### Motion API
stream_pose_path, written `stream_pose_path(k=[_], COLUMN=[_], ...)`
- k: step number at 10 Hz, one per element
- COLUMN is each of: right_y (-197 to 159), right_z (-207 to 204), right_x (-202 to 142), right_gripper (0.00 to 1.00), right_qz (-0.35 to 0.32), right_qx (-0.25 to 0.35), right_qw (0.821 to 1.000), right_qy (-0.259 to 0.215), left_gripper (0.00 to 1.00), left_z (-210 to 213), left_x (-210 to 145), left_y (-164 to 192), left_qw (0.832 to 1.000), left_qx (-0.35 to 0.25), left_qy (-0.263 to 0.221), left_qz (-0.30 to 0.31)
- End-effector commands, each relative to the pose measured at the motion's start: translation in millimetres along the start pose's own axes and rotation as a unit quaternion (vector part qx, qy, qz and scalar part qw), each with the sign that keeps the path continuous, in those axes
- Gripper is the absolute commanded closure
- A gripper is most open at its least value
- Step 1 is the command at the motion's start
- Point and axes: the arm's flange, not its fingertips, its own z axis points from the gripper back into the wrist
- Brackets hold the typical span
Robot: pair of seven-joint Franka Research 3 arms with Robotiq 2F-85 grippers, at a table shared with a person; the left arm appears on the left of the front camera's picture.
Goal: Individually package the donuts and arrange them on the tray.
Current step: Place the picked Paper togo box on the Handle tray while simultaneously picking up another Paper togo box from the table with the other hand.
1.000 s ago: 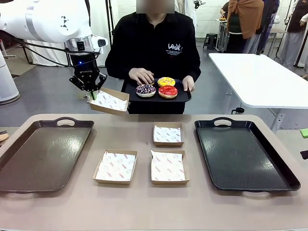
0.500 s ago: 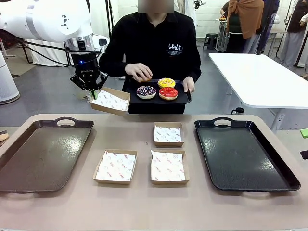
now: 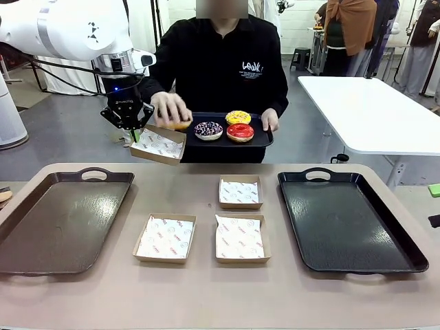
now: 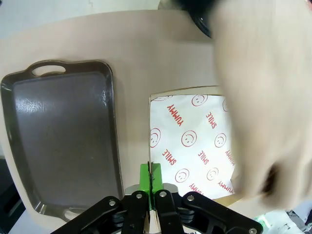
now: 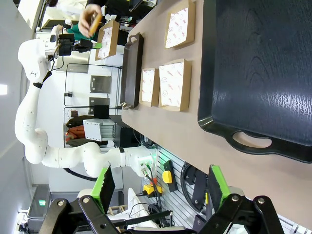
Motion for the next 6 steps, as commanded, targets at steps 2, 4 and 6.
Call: stream_pose_path(k=[2, 4, 6], right_y=[0.4, 0.4, 0.4], right_z=[0.3, 0.3, 0.3], right_x=[2.1, 2.1, 2.1], right_gripper=[0.00, 0.00, 0.00], right_qz=[0.004, 0.004, 0.004], right_qx=[0.013, 0.013, 0.013], right_qw=[1.000, 1.000, 1.000], right_qy=[-0.007, -0.007, -0.007], left_gripper=[1.00, 1.00, 1.00], left_z=[0.4, 0.4, 0.4], left_x=[-2.6, -2.6, -2.6], left_y=[1.7, 1.7, 1.7], left_qw=[1.000, 1.000, 1.000], left_qx=[-0.001, -0.001, -0.001], left_qy=[-0.008, -0.008, -0.008], left_qz=[0.002, 0.002, 0.002])
